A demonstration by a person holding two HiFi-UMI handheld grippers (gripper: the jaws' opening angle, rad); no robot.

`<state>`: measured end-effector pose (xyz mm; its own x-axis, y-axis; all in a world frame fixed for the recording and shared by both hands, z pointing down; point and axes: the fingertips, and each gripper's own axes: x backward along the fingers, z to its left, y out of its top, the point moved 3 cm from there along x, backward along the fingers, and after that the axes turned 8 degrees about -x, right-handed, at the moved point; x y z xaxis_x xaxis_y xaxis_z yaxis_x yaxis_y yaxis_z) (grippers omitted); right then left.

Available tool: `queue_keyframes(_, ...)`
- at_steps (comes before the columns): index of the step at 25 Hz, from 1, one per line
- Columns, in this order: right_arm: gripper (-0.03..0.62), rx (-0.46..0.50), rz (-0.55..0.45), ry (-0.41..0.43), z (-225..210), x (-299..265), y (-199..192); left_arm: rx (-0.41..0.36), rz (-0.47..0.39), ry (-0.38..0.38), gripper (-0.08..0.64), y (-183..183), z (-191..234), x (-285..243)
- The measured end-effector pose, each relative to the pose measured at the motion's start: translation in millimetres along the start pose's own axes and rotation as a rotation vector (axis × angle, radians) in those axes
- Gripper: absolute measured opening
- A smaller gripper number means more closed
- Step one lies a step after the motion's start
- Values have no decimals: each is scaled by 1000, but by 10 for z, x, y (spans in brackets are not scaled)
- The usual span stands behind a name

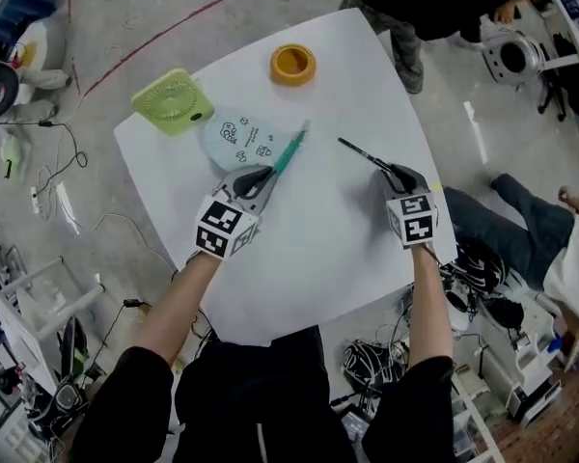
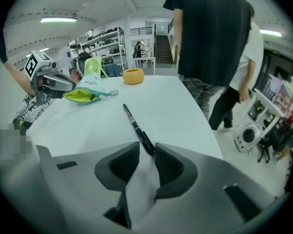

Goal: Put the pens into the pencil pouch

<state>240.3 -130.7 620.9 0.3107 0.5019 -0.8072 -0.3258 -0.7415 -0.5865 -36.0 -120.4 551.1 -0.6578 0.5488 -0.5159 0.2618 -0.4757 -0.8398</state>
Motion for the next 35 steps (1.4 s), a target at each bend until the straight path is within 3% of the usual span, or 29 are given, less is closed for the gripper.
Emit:
queue_keyframes(4, 83, 18, 5, -8, 44, -27, 4, 2, 4, 2, 49, -10, 14, -1)
queue_keyframes(22, 63, 84, -43, 19, 337, 285, 52, 0, -4, -1, 49, 48, 26, -8)
queue_keyframes(35, 52, 26, -87, 62, 489, 449, -26, 1, -6, -5, 49, 65, 10, -41)
